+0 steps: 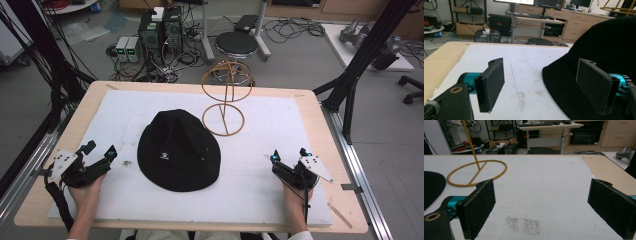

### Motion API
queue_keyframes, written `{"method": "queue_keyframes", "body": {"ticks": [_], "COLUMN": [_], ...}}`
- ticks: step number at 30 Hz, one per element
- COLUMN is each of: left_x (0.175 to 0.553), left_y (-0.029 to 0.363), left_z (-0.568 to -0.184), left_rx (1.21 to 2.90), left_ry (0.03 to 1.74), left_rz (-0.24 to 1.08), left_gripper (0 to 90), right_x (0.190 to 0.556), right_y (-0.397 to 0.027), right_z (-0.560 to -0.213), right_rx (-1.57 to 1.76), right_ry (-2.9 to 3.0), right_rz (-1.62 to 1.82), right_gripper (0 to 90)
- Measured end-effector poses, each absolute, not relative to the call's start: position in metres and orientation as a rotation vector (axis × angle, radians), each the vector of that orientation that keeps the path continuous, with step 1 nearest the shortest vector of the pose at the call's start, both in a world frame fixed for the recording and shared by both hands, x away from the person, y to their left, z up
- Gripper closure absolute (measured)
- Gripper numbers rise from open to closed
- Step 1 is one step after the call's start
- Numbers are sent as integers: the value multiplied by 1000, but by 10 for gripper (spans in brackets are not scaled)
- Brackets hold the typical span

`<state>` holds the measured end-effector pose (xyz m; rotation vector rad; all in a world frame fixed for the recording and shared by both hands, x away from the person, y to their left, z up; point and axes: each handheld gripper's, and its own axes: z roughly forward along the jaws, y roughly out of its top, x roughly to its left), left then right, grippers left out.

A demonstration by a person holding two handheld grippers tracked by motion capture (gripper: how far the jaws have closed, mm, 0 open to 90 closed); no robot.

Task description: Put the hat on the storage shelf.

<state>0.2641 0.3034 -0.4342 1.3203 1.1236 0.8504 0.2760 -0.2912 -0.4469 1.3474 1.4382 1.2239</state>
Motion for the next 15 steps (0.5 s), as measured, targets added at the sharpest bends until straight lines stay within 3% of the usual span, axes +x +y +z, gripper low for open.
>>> {"method": "queue_keyframes", "body": {"ticks": [15], "left_x": [265], "left_y": [273], "left_z": [-411], "left_rx": [1373], "left_ry": [970], "left_rz": [740], "left_gripper": [227], "right_x": [276], "right_y": [-290], "right_z": [-447], "right_rx": [1334], "right_ry": [1451], "right_rz": [1219], "right_gripper": [68]}}
